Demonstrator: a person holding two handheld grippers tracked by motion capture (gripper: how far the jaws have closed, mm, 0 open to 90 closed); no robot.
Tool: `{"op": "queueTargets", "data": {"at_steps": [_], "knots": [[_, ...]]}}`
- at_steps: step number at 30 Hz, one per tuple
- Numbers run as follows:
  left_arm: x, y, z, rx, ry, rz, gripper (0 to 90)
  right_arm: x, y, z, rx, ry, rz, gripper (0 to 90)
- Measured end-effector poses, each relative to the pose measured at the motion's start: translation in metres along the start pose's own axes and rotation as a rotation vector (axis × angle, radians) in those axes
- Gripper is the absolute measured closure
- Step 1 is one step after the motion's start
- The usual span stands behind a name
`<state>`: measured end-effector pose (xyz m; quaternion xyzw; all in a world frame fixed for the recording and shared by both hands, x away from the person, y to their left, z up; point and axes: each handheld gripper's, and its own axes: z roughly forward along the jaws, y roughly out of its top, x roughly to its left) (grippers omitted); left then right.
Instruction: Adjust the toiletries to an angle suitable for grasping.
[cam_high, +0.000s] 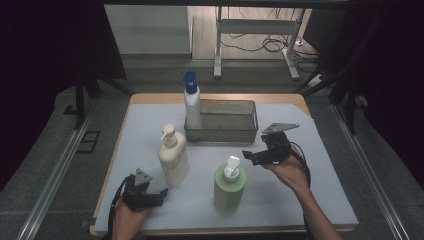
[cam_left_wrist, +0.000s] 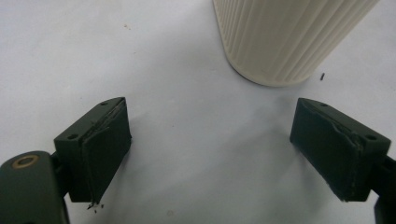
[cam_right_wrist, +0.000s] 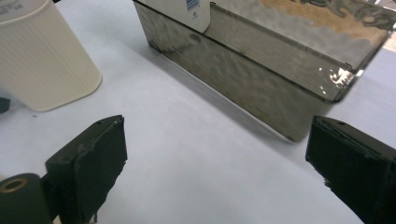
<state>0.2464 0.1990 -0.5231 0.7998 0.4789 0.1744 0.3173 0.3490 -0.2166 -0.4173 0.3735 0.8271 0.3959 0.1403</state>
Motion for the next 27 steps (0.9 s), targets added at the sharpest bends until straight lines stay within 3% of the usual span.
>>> {"op": "queueTargets", "data": {"at_steps": [7,11,14,15,17,27], "knots": [[0.0,0.0,0.0,0.0,0.0,0.0,12.2,0.002,-0.018,-0.015,0.007,-0.006,-0.04,8.5],[0.0,0.0,0.0,-0.001,0.001,-0.001,12.2,0.005,-0.034,-0.022,0.023,-0.049,-0.078,6.0],[0.0,0.0,0.0,-0.002,0.0,-0.002,12.2,0.006,-0.041,-0.023,0.029,-0.048,-0.078,5.6],[0.0,0.0,0.0,-0.004,0.001,-0.004,12.2,0.007,-0.048,-0.024,0.026,-0.073,-0.073,0.6],[0.0,0.0,0.0,-0.003,0.001,-0.003,12.2,0.007,-0.052,-0.024,0.017,-0.091,-0.073,0.0],[0.0,0.0,0.0,-0.002,0.001,0.001,12.2,0.011,-0.086,-0.02,-0.008,-0.092,-0.032,0.7]]}}
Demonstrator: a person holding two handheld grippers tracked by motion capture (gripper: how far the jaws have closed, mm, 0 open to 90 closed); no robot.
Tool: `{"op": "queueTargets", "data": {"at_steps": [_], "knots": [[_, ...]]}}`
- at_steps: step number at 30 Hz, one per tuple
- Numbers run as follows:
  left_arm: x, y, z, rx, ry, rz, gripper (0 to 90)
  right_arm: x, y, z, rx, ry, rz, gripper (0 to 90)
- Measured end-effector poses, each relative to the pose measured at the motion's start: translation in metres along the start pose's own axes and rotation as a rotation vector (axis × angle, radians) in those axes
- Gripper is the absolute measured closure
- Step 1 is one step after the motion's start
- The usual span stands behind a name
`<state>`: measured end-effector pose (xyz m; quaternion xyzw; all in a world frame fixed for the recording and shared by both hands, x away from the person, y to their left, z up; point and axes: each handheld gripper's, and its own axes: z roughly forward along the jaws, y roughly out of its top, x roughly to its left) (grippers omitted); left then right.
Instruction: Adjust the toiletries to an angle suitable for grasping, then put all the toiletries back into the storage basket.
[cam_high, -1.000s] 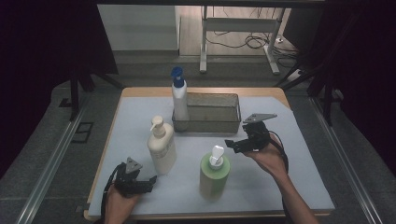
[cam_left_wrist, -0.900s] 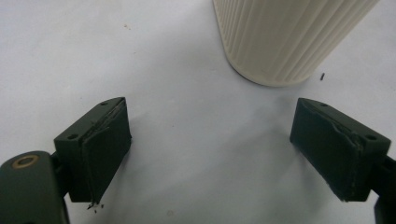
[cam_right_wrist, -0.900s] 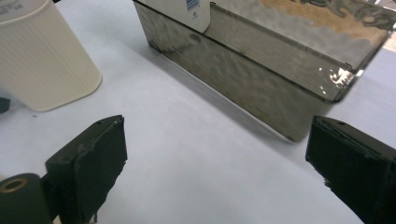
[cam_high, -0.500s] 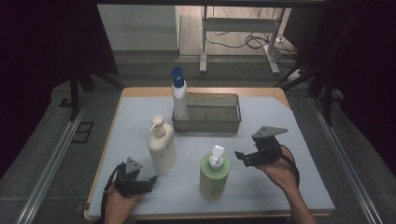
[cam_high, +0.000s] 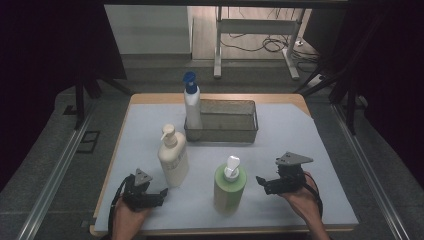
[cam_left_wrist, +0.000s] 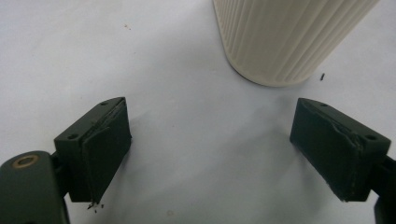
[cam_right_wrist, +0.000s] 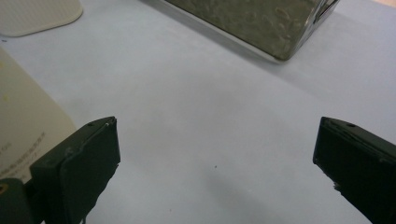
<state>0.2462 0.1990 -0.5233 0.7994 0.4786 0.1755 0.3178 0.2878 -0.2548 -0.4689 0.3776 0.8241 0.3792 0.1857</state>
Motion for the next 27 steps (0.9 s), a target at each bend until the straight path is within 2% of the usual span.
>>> {"op": "queueTargets", "data": {"at_steps": [2,11,12,15,20,24,26,27], "knots": [[0.0,0.0,0.0,0.0,0.0,0.0,12.2,0.001,-0.009,0.002,0.002,0.001,0.019,0.7],[0.0,0.0,0.0,-0.001,0.0,0.0,12.2,0.003,-0.028,0.009,0.037,-0.012,0.009,0.0],[0.0,0.0,0.0,0.0,0.001,0.0,12.2,0.003,-0.033,0.011,0.056,-0.016,0.003,0.0],[0.0,0.0,0.0,-0.001,0.001,0.0,12.2,0.002,-0.036,0.012,0.065,-0.019,0.0,0.0],[0.0,0.0,0.0,-0.001,0.001,0.0,12.2,0.0,-0.037,0.011,0.077,0.004,0.06,0.0],[0.0,0.0,0.0,-0.001,0.001,0.0,12.2,0.0,-0.038,0.011,0.085,0.017,0.074,0.0],[0.0,0.0,0.0,-0.001,0.001,0.0,12.2,0.003,-0.038,0.009,0.092,0.005,0.065,0.0],[0.0,0.0,0.0,-0.001,0.001,0.0,12.2,0.004,-0.038,0.008,0.096,0.007,0.066,3.3]]}}
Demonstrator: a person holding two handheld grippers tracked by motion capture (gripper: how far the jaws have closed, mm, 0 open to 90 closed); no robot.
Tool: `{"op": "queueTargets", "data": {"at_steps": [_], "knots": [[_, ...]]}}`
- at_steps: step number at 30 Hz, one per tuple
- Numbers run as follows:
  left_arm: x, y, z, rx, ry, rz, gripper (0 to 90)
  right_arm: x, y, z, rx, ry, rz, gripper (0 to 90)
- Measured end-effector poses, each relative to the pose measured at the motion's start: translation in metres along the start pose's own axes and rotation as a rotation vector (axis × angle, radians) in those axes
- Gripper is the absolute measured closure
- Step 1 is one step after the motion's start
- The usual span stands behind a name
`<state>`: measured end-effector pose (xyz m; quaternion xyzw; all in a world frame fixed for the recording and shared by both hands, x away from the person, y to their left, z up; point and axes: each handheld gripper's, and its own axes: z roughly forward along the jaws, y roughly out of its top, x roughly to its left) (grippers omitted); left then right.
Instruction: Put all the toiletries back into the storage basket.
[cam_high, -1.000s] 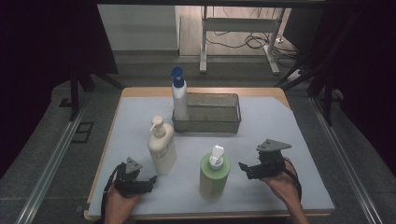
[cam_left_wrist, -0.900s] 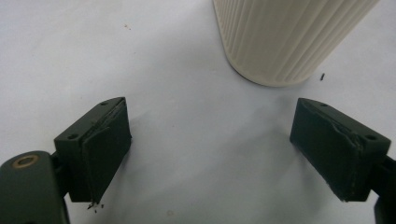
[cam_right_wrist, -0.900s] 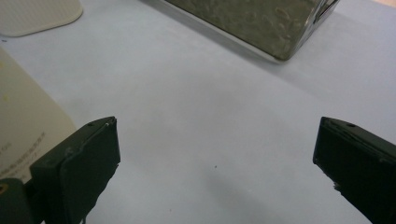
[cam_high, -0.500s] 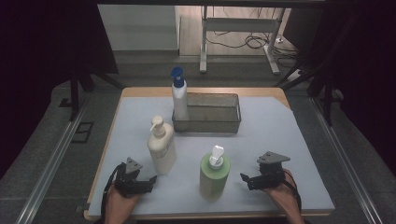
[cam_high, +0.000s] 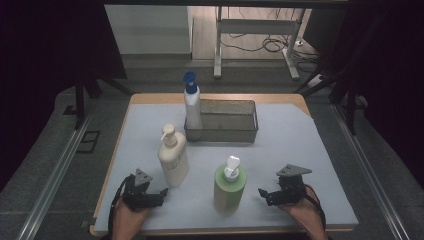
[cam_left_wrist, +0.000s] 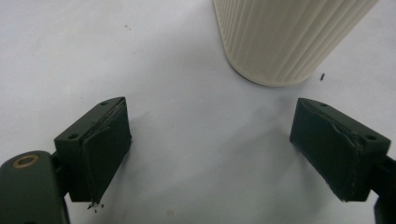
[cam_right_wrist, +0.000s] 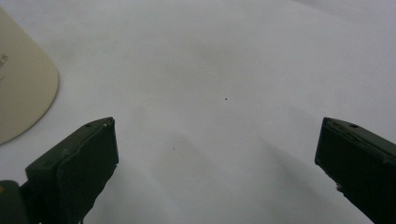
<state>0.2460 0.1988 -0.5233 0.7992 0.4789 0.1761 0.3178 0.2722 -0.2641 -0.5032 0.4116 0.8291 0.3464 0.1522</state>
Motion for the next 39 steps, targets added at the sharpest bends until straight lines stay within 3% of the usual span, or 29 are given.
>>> {"op": "queueTargets", "data": {"at_steps": [2,3,8,13,19,24,25,34,39], "knots": [[0.0,0.0,0.0,0.0,0.0,0.0,12.2,0.001,0.0,-0.001,-0.002,0.001,0.003,7.1],[0.0,0.0,0.0,0.0,0.0,0.0,12.2,0.003,-0.001,-0.004,-0.022,0.014,-0.003,16.0],[0.0,0.0,0.0,0.0,0.0,0.0,12.2,0.008,-0.001,-0.01,-0.041,0.058,-0.021,21.0],[0.0,0.0,0.0,0.0,0.0,0.0,12.2,0.017,-0.003,-0.016,-0.06,0.119,-0.038,17.1],[0.0,0.0,0.0,0.0,0.0,0.0,12.2,0.029,-0.003,-0.022,-0.072,0.144,-0.068,11.9],[0.0,0.0,0.0,0.0,0.0,0.0,12.2,0.041,-0.001,-0.023,-0.064,0.188,-0.096,2.1],[0.0,0.0,0.0,0.0,0.0,0.0,12.2,0.046,0.001,-0.023,-0.06,0.189,-0.122,0.0],[0.0,0.0,0.0,0.0,0.0,0.0,12.2,0.063,0.014,-0.029,-0.084,0.224,-0.169,0.0],[0.0,0.0,0.0,0.001,0.0,0.0,12.2,0.073,0.025,-0.032,-0.098,0.268,-0.181,0.0]]}}
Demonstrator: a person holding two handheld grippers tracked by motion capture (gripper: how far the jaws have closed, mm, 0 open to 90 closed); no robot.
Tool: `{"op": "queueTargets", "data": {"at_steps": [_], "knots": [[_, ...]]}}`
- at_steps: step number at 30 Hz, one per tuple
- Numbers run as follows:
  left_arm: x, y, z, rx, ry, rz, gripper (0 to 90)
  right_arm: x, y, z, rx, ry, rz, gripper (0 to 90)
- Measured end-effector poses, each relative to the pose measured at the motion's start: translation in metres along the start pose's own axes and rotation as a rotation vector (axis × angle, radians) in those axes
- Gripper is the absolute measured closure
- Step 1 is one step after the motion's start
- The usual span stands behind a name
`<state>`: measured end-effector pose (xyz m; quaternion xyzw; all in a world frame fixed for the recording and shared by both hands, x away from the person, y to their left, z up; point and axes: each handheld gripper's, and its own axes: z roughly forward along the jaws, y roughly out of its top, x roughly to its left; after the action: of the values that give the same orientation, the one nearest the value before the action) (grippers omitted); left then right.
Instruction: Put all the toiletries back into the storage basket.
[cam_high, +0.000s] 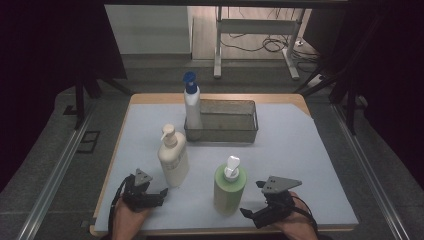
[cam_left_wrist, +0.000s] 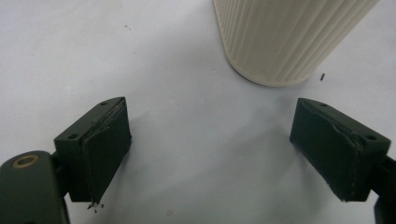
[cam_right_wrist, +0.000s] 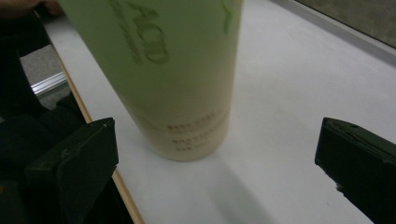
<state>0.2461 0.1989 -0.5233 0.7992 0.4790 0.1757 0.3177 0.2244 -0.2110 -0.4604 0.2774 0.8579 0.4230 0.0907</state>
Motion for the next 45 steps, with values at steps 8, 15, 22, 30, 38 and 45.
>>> {"op": "queueTargets", "data": {"at_steps": [8,15,22,30,38,45], "knots": [[0.0,0.0,0.0,0.0,0.0,0.0,12.2,0.007,0.02,0.001,-0.027,0.04,-0.002,0.0],[0.0,0.0,0.0,0.0,0.0,0.0,12.2,0.011,0.034,0.003,-0.033,0.051,-0.015,0.0],[0.0,0.0,0.0,0.0,0.0,-0.001,12.2,0.018,0.043,0.009,-0.033,0.05,-0.048,0.0],[0.0,0.0,0.0,0.0,-0.001,-0.001,12.2,0.023,0.052,0.019,-0.029,0.041,-0.074,0.0],[0.0,0.0,0.0,0.0,-0.001,-0.001,12.2,0.025,0.058,0.028,-0.046,0.022,-0.081,6.6],[0.0,0.0,0.0,0.0,-0.001,-0.001,12.2,0.025,0.058,0.027,-0.055,0.004,-0.103,11.4]]}}
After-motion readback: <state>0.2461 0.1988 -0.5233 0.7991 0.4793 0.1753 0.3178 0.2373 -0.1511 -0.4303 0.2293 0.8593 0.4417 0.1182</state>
